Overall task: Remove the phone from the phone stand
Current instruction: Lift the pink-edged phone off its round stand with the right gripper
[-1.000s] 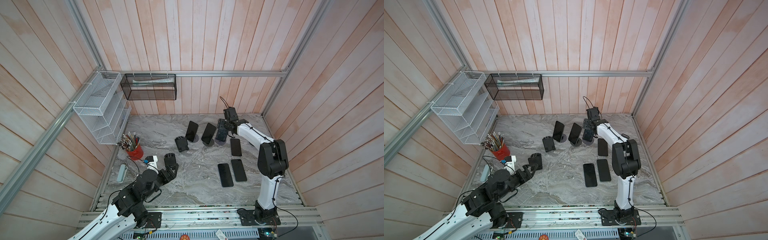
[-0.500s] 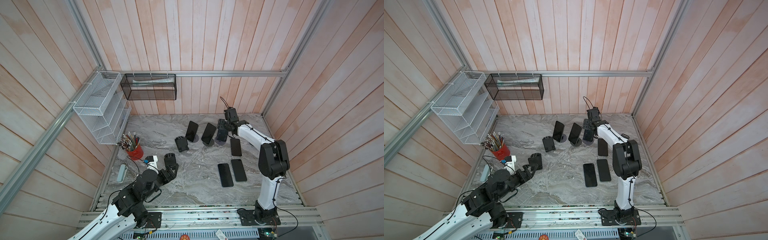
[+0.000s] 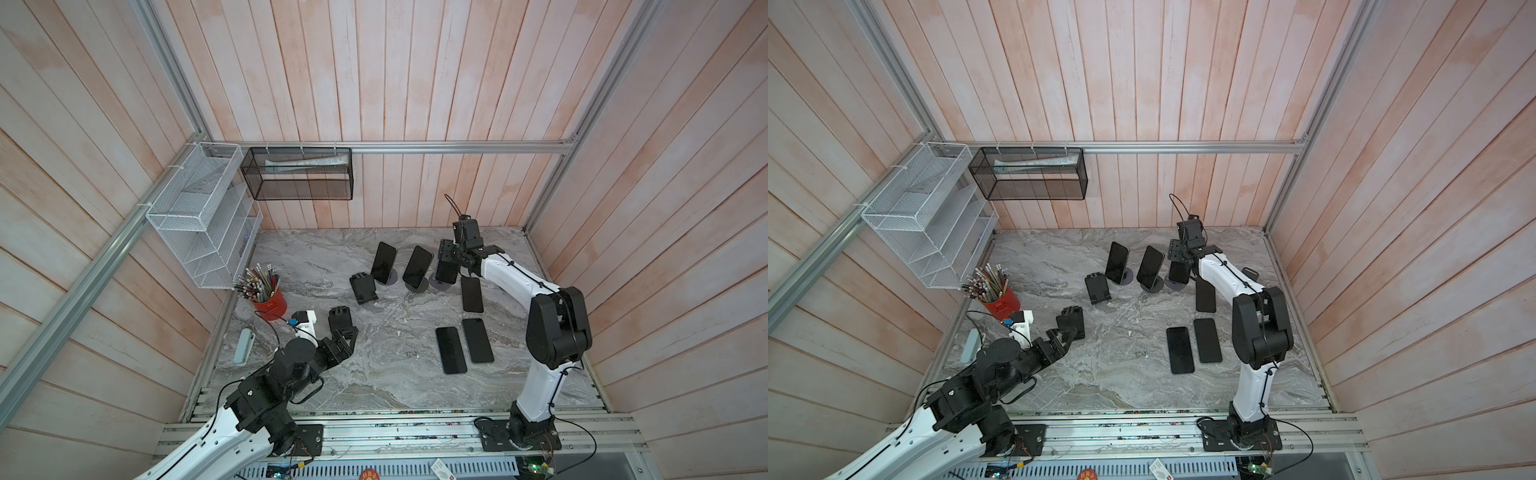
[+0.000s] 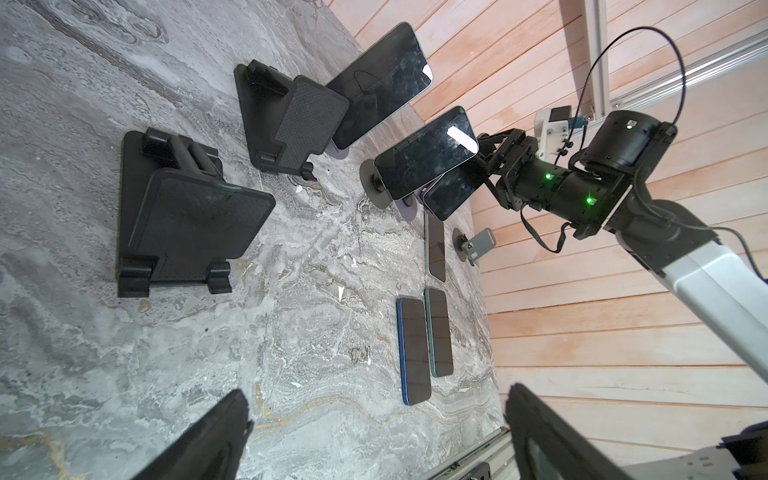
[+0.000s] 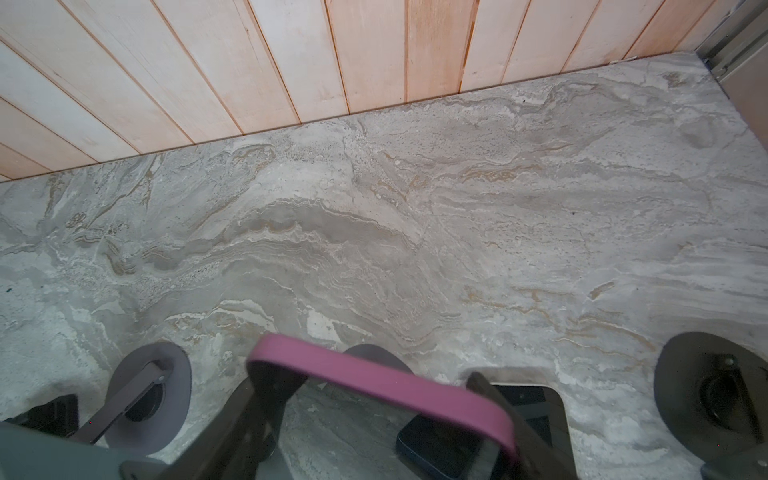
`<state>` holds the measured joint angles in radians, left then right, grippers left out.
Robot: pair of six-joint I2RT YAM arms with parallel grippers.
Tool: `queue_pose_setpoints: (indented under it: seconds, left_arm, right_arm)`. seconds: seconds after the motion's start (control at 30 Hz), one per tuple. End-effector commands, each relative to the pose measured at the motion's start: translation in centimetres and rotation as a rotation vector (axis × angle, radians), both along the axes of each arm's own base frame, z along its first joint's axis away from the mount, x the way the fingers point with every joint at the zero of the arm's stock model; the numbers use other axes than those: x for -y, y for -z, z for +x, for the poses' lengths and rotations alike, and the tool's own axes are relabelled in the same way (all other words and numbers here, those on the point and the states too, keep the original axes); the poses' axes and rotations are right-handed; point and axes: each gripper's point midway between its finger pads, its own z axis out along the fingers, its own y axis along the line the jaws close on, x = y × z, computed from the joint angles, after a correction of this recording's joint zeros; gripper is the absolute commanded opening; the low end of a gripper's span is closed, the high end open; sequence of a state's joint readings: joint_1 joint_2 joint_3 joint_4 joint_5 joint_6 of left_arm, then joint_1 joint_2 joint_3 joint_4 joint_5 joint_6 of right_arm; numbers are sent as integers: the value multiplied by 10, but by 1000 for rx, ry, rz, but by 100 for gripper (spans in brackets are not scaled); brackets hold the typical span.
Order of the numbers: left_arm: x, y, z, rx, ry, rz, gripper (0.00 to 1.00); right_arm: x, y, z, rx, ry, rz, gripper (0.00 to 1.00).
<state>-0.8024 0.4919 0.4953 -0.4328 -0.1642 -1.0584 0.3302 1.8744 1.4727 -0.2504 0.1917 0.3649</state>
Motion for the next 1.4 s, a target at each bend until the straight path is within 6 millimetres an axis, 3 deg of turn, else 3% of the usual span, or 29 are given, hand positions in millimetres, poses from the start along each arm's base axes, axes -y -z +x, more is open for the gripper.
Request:
queue_pose_setpoints:
  seconds: [0.0, 0.57, 0.97, 1.37]
  left_arm:
    - [0, -16, 2, 42, -1, -11, 98]
    - [5, -28, 9, 72, 1, -1, 98]
    - [18, -15, 13, 41, 32, 7, 98]
    - [20, -13, 17, 56, 30, 7, 98]
  right_arm:
    - [1, -32, 2, 85, -4, 22, 72]
    - [12, -69, -25, 155, -4, 29, 72]
    - [18, -84, -58, 178, -33, 35, 71]
    - [-5, -99, -107, 191, -104, 69, 71]
